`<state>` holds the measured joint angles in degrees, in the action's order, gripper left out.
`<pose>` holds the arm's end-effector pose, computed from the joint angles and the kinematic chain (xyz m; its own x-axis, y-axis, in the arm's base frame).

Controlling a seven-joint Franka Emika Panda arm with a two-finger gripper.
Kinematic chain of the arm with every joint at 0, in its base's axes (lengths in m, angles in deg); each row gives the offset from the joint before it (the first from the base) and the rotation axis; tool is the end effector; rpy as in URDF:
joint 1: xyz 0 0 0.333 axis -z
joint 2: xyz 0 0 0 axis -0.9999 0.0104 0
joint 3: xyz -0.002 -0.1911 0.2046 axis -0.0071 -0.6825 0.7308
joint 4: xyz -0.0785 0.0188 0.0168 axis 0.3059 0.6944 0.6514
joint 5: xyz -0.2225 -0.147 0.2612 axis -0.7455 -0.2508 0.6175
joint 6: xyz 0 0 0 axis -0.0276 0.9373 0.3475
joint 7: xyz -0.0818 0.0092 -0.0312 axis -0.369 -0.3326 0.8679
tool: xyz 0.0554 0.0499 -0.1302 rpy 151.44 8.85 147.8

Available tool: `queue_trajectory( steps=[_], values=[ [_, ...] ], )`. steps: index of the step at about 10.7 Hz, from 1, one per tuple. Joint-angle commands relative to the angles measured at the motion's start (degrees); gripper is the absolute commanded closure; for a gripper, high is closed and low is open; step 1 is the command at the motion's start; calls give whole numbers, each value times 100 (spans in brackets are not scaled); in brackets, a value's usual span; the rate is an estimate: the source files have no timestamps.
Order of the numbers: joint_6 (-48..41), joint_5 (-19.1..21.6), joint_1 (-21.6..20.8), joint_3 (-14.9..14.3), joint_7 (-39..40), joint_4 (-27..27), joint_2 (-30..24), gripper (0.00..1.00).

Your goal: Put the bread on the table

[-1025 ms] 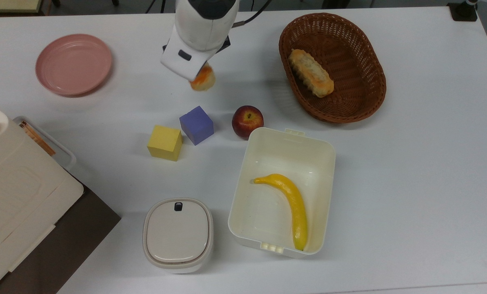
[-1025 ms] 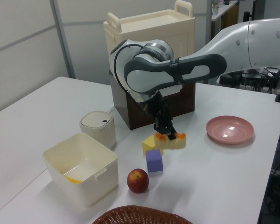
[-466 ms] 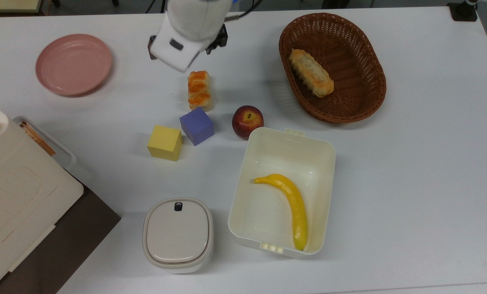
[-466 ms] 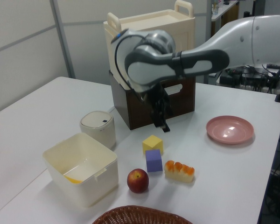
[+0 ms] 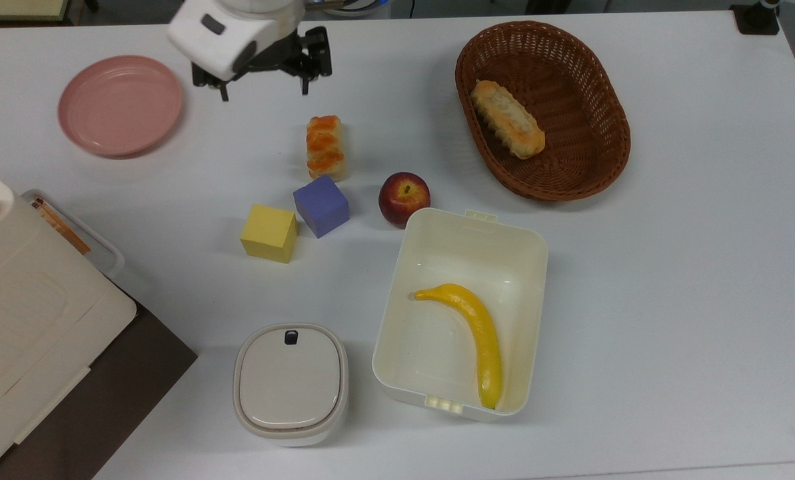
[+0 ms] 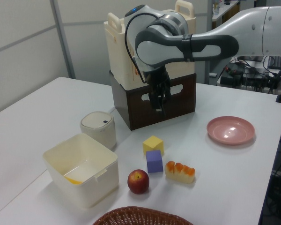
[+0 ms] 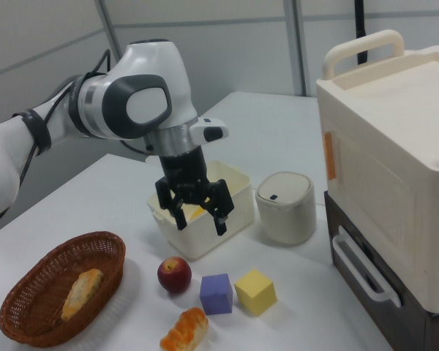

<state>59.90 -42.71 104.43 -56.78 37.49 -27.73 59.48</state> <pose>0.5914 -0.0438 0.4722 0.9713 0.1706 -0.1657 0.1918 -0.9738 0.1219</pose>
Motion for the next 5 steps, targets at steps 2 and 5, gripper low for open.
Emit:
queue_trajectory(
  steps=[2,5],
  values=[
    [574,529,-78,-301,-752,-44,-123,0],
    [574,1088,-638,-1272,-718,-44,-281,0]
  ],
)
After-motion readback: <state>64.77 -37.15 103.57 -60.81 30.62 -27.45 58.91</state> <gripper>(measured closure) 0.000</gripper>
